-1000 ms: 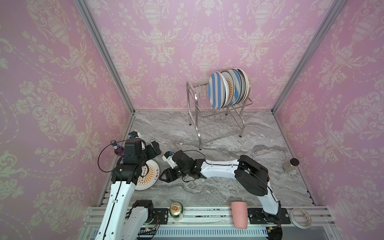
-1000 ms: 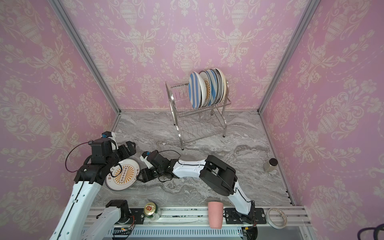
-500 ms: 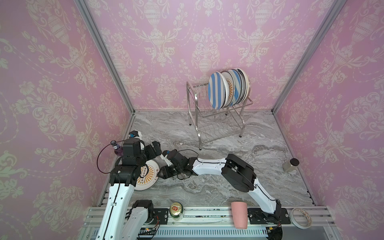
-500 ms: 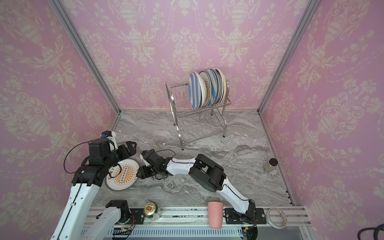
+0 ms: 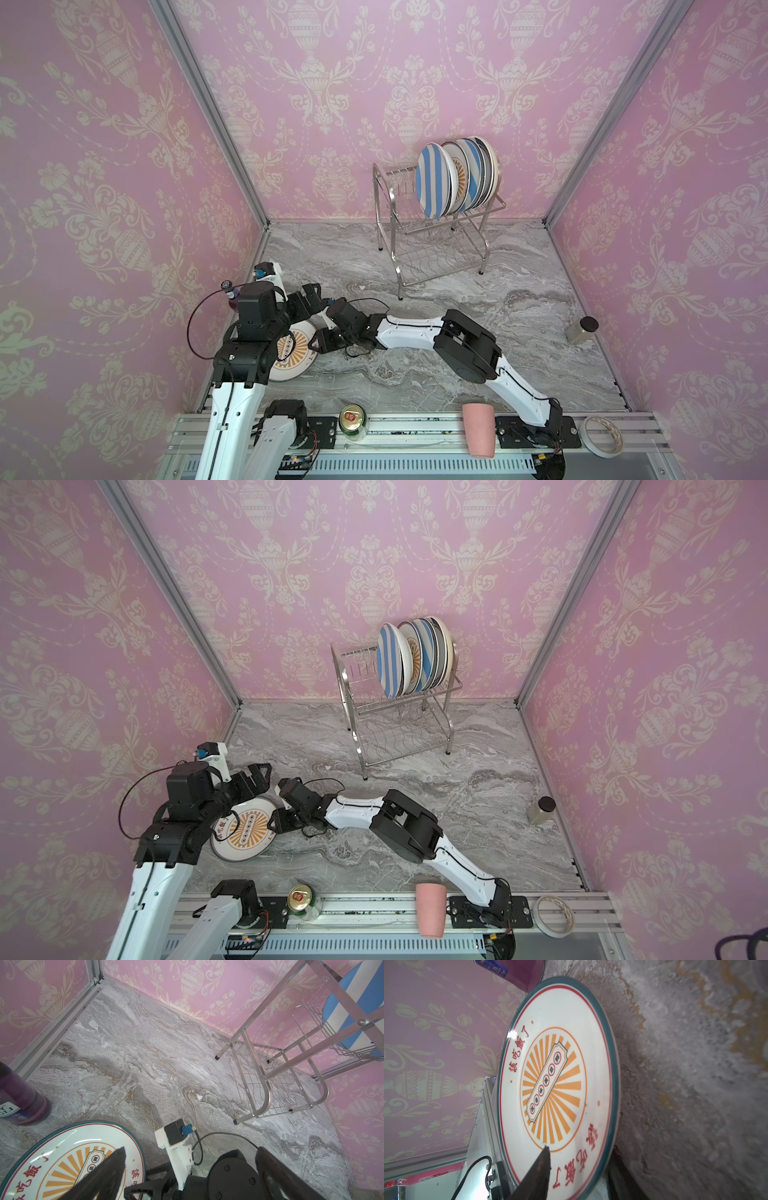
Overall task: Load the plates into the dish rack
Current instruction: 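Grip the white sunburst plate's rim with the right gripper and tilt it upright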
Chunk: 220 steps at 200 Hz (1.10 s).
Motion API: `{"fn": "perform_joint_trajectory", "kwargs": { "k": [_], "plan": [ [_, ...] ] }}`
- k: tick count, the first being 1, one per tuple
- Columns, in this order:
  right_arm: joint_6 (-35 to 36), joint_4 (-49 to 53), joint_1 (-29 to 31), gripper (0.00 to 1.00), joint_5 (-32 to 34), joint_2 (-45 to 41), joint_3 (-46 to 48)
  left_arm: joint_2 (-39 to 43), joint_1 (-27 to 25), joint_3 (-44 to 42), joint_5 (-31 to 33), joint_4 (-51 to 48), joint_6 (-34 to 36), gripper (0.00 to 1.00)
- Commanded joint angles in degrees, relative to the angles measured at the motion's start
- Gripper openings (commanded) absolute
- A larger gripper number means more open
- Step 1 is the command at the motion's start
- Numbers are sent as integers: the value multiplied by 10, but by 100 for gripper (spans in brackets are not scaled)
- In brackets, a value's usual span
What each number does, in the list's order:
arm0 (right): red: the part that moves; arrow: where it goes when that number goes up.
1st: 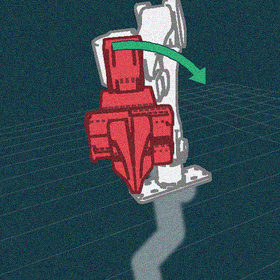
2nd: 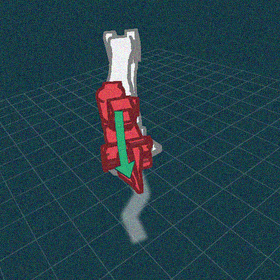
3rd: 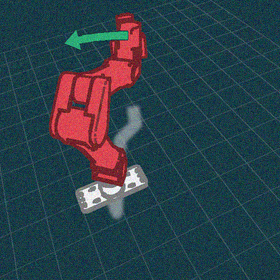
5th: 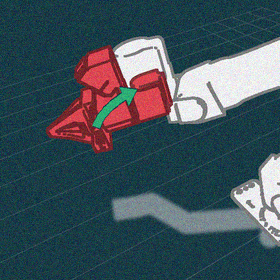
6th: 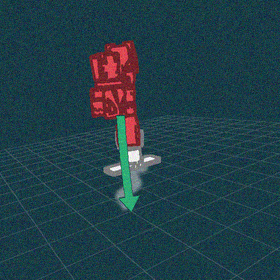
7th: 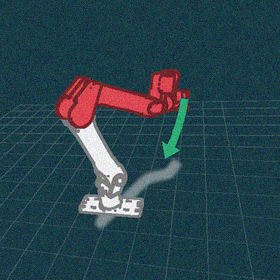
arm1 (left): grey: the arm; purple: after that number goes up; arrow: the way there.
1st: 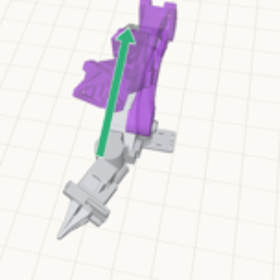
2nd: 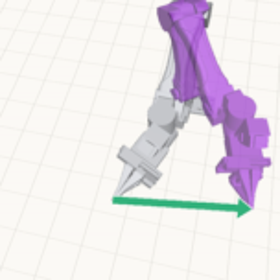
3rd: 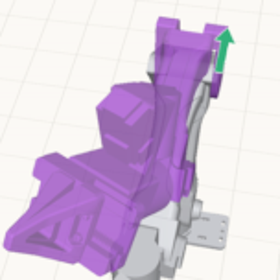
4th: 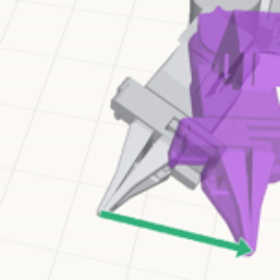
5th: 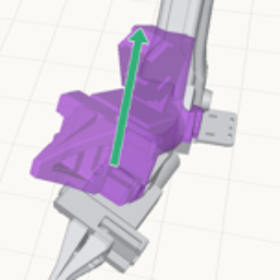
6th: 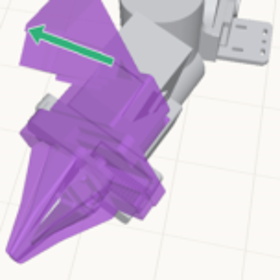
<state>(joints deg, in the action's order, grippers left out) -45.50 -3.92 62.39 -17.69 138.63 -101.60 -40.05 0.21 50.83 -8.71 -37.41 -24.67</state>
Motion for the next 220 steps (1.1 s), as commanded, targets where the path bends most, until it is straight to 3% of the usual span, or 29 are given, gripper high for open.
{"fn": "perform_joint_trajectory", "kwargs": {
  "k": [1, 65, 147, 181, 220],
  "plan": [
    [-20, 34, 5, 43, 36, 19, -4, 18, 3, 1, -10, 4, -4, 99],
    [-24, 68, 3, 40, 40, 53, -48, 8, 2, -6, -10, 1, 13, 99],
    [-12, 103, 0, 14, 72, 44, -59, 16, 3, 1, -9, -11, 22, 99],
    [10, 117, -7, 2, 106, 6, -33, 10, 3, 1, -16, -11, 21, 99],
    [42, 134, -21, 0, 157, -74, 35, 7, 3, 9, -23, -10, 19, 99]
  ]
}}
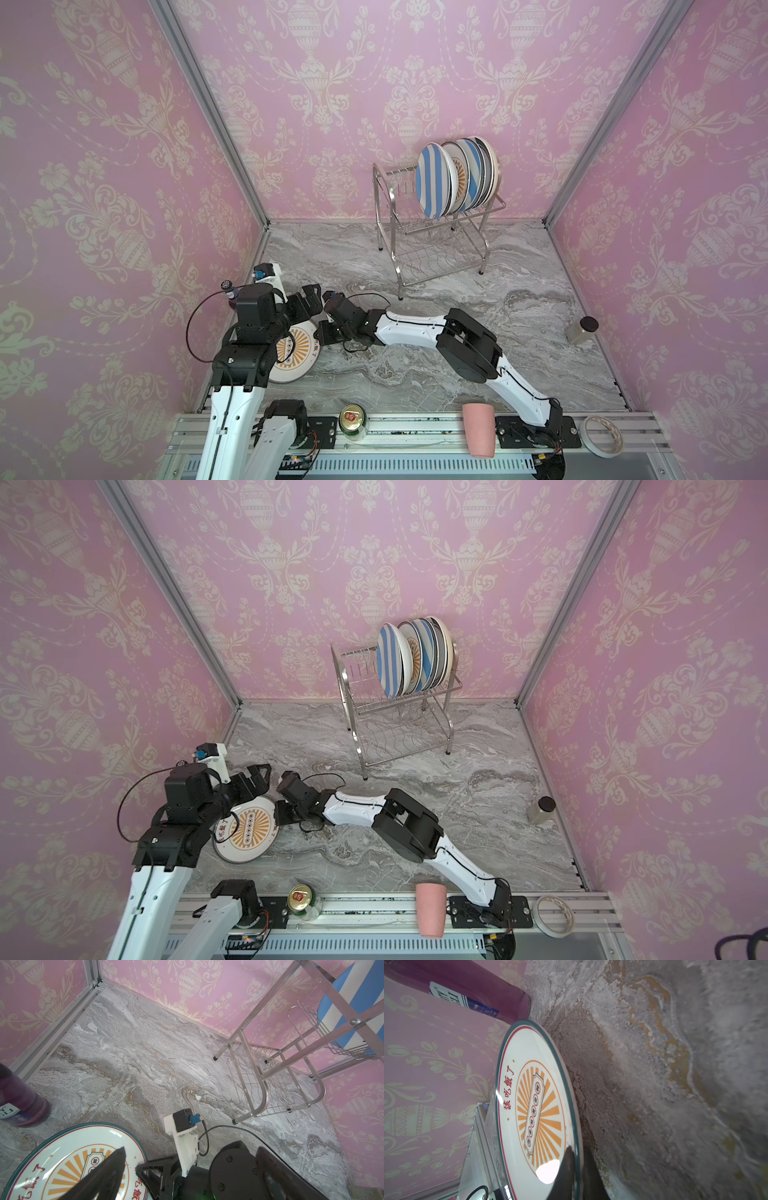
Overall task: Load the plates into the dish rack
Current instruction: 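Grip the white sunburst plate's rim with the right gripper and tilt it upright, then carry the sunburst plate to the rack and lower it into the slots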
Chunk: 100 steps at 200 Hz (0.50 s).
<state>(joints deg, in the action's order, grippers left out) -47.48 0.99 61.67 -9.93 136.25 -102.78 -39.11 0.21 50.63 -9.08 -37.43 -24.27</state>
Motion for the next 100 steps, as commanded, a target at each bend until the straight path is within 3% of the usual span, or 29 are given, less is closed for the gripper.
{"fn": "perform_joint_trajectory", "kwargs": {
  "k": [1, 100],
  "plan": [
    [64, 86, -14, 0, 82, -52, 49, -3, 3, 11, -20, -10, 15, 99],
    [196, 201, -29, 0, 275, -354, 218, -41, 2, 12, -85, 72, 9, 99]
  ]
}}
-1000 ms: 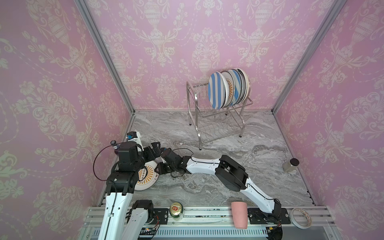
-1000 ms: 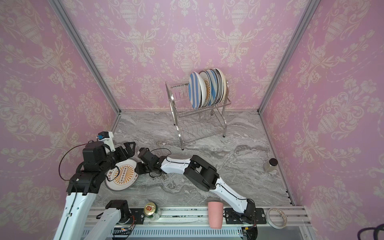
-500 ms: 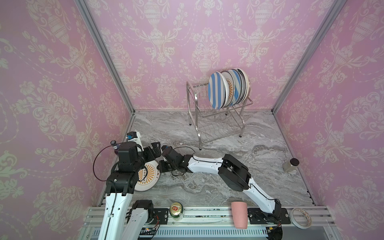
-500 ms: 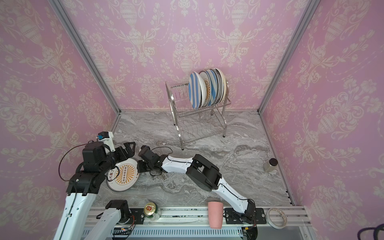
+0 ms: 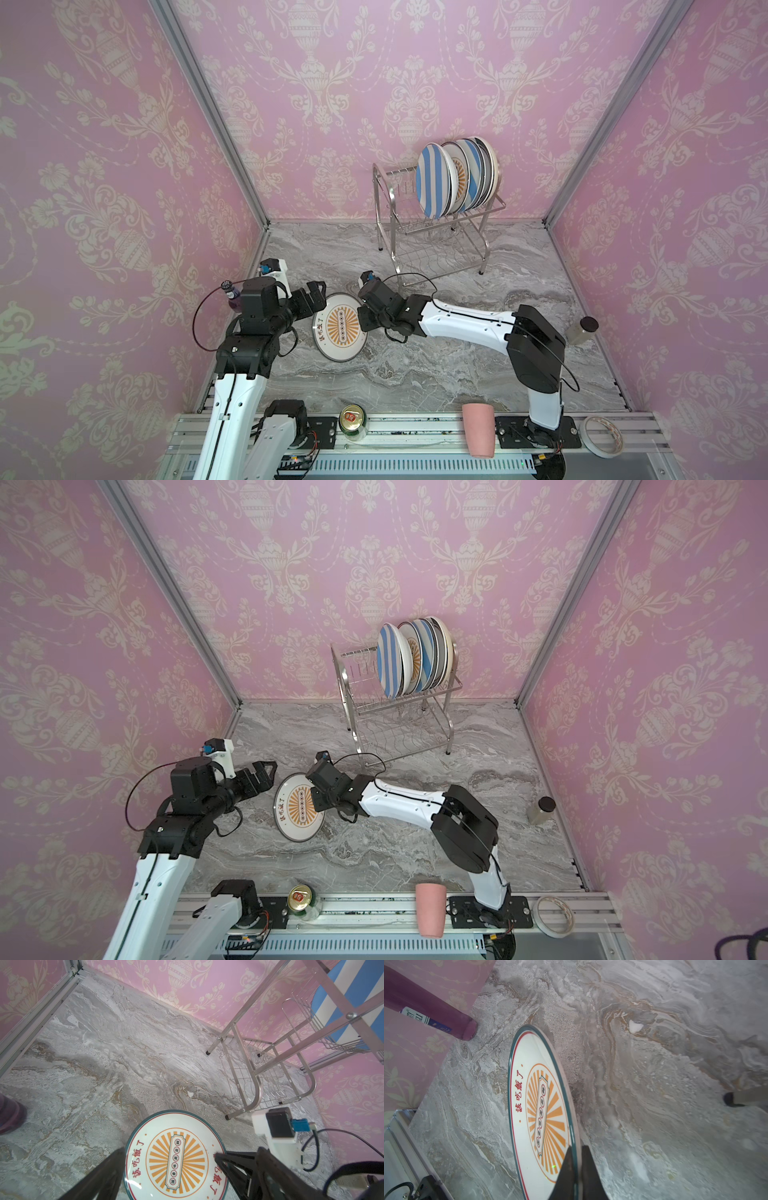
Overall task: Load the plates into the dish rack
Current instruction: 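Carry the sunburst plate to the rack and lower it into the slots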
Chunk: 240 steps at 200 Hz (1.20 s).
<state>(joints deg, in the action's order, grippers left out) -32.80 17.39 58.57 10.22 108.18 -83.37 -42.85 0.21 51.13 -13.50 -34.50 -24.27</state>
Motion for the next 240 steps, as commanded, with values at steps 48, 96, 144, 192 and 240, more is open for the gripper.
{"fn": "perform_joint_trajectory", "kwargs": {
  "k": [48, 96, 144, 192, 240],
  "plan": [
    [110, 85, 3, 0, 146, -210, 78, -41, -1, -2, -97, 132, -1, 99],
    [169, 210, 7, 0, 244, -339, 44, -83, -14, -1, -125, 199, -8, 99],
    [215, 310, 14, 0, 328, -401, -83, -118, -65, 5, -118, 221, 17, 99],
    [301, 325, 14, 0, 435, -356, -231, -132, -67, 10, -129, 226, 38, 99],
    [523, 63, -1, 0, 539, -285, -262, -160, -87, 6, -191, 284, 10, 99]
  ]
}}
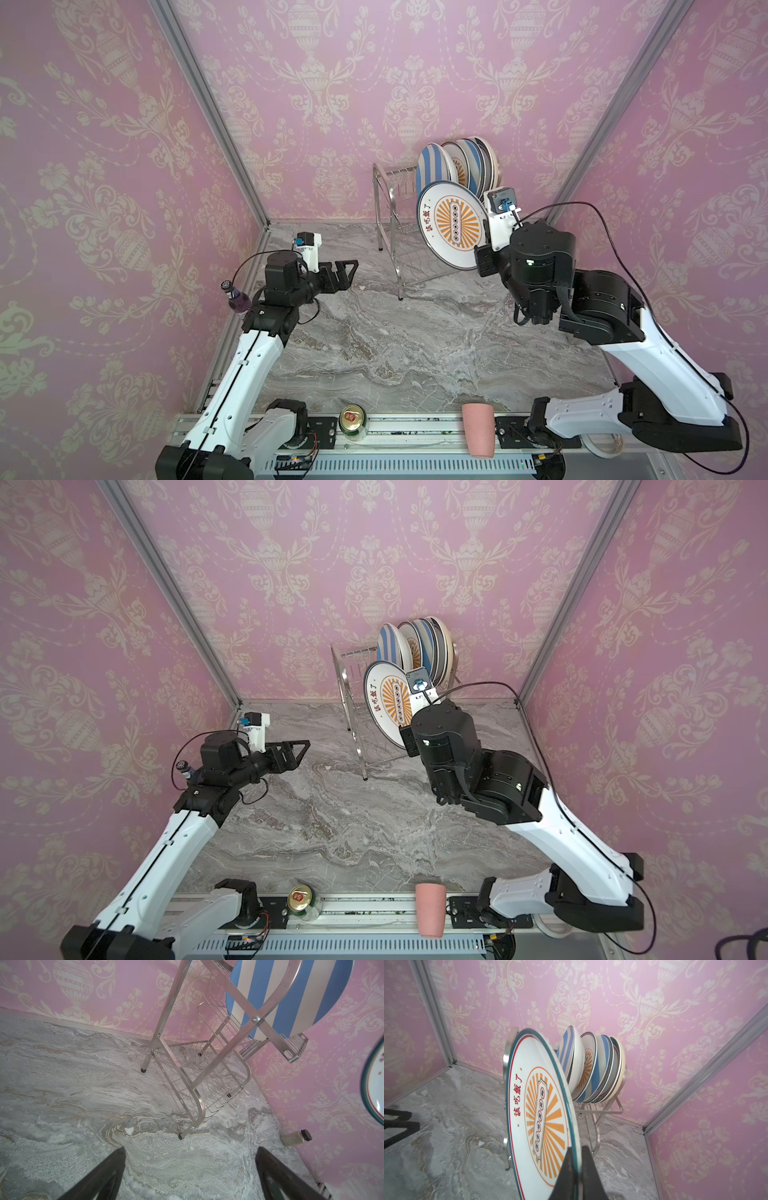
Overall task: Load the plates into the dish rack
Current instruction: 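Carry the sunburst plate to the rack and lower it into the slots, then push the sunburst plate into the rack slots against the other plates with the right gripper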
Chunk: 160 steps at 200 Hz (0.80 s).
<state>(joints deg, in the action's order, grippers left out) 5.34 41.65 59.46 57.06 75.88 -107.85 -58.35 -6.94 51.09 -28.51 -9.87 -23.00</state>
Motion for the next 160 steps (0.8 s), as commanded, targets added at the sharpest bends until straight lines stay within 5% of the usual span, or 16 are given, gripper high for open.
{"fn": "perform_joint_trajectory", "kwargs": {
  "k": [1, 42, 99, 160],
  "plan": [
    [144, -184, -11, 0, 71, 41, -19, -6, -16, 8, -41, 37, -2, 99],
    [108, -189, -92, 0, -12, 150, -125, -7, -25, 3, -41, 39, -8, 99],
    [138, -176, -138, 0, -12, 336, -322, -18, -45, -25, -49, 64, -26, 99],
    [108, -169, -171, 0, -24, 388, -338, -16, -45, -26, -50, 60, -21, 99]
  ]
}}
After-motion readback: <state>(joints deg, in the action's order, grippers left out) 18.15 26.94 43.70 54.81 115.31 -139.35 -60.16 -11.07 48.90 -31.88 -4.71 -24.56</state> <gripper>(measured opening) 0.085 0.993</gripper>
